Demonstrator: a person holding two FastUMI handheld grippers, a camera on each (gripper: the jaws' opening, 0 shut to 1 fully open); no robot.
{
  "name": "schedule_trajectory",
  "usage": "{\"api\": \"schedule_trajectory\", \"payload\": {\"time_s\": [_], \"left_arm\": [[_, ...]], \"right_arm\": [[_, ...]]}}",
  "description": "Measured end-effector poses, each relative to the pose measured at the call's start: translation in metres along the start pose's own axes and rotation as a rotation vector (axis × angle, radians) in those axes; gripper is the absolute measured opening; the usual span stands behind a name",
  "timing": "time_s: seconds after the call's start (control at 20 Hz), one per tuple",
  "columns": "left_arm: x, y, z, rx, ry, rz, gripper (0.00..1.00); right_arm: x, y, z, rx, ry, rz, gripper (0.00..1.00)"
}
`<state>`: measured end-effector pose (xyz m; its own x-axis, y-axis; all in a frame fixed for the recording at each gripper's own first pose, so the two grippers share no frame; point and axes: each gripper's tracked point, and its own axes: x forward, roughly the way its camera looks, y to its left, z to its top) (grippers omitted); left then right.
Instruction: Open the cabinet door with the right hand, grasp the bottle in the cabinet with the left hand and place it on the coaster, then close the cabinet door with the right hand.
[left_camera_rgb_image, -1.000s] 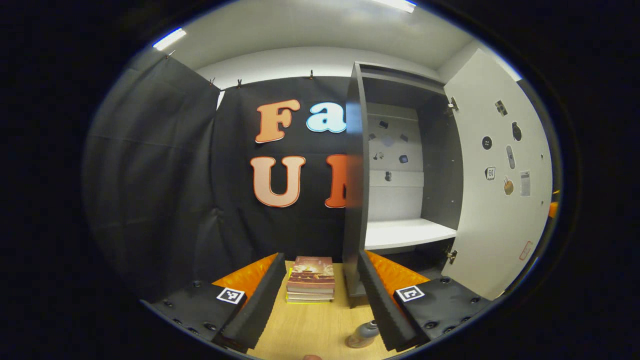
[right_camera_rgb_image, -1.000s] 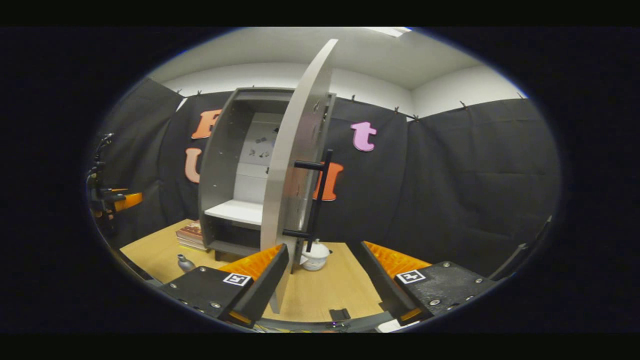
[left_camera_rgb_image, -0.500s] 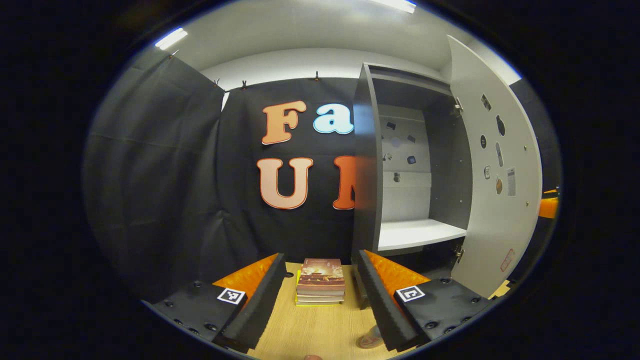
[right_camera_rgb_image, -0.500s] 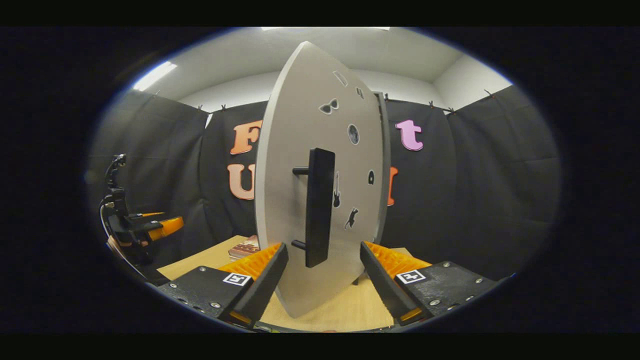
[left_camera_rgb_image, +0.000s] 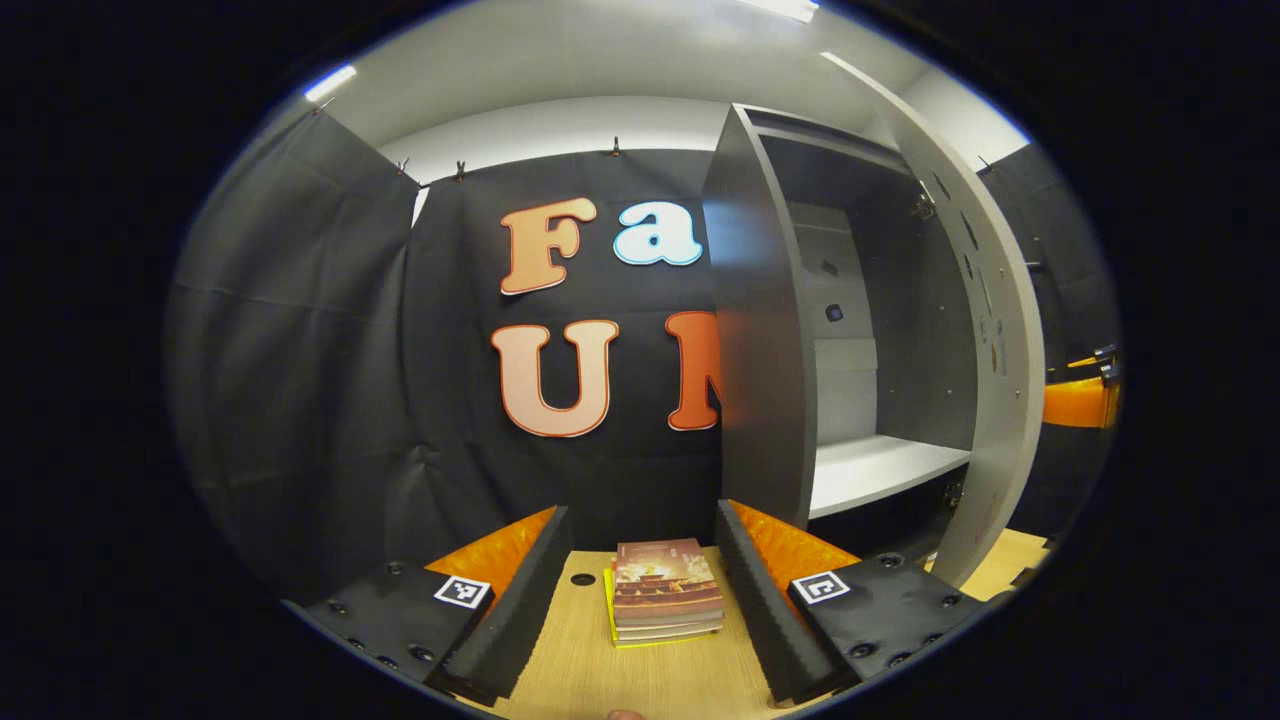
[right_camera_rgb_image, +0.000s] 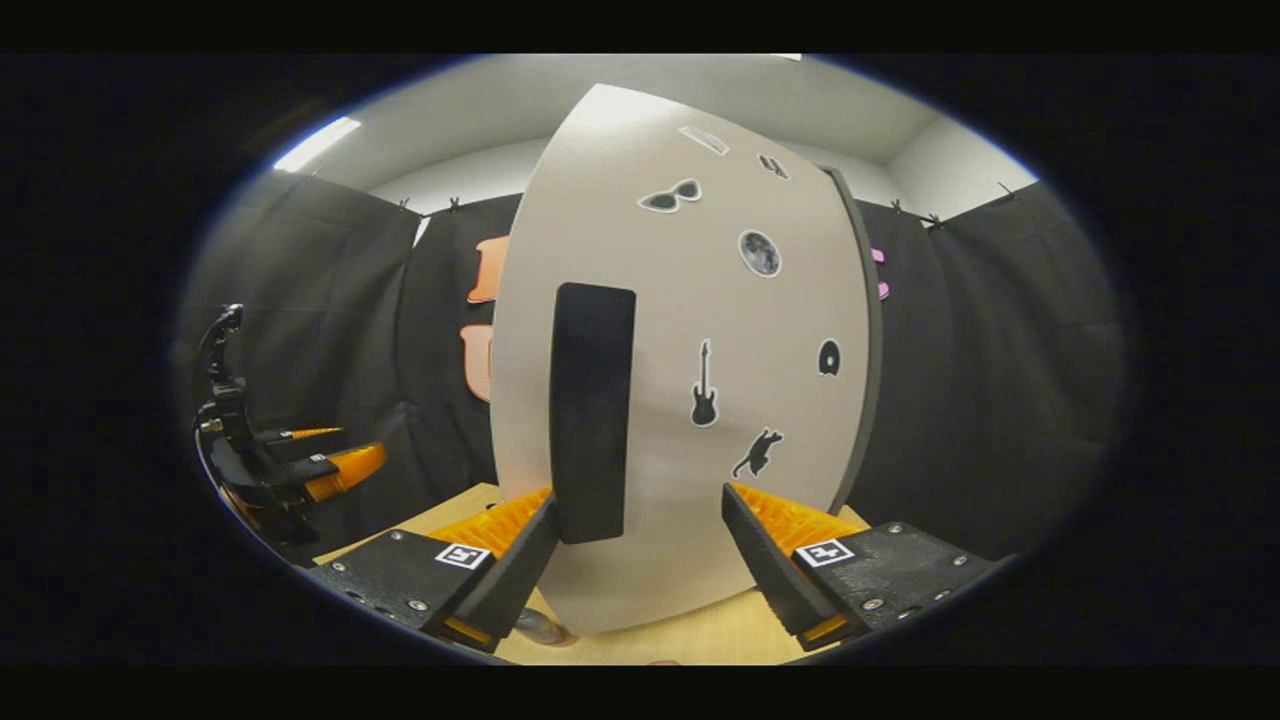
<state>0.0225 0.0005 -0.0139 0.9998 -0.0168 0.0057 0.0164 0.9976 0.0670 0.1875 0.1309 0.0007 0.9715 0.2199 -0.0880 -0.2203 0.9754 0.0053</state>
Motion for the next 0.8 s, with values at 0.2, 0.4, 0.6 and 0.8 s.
{"api": "schedule_trajectory", "payload": {"time_s": [0.2, 0.4, 0.6, 0.8], "left_arm": [[0.029, 0.000, -0.017, -0.024, 0.018, -0.054, 0.94], [0.044, -0.001, -0.029, -0.050, 0.045, -0.098, 0.94], [0.061, -0.003, -0.037, -0.061, 0.058, -0.134, 0.94], [0.072, -0.004, -0.047, -0.085, 0.069, -0.150, 0.94]], "right_arm": [[0.040, 0.017, 0.000, 0.049, 0.008, -0.014, 0.97], [0.076, 0.028, -0.002, 0.104, 0.017, -0.030, 0.95], [0.109, 0.037, -0.004, 0.152, 0.026, -0.045, 0.95], [0.120, 0.040, -0.003, 0.188, 0.029, -0.040, 0.95]]}}
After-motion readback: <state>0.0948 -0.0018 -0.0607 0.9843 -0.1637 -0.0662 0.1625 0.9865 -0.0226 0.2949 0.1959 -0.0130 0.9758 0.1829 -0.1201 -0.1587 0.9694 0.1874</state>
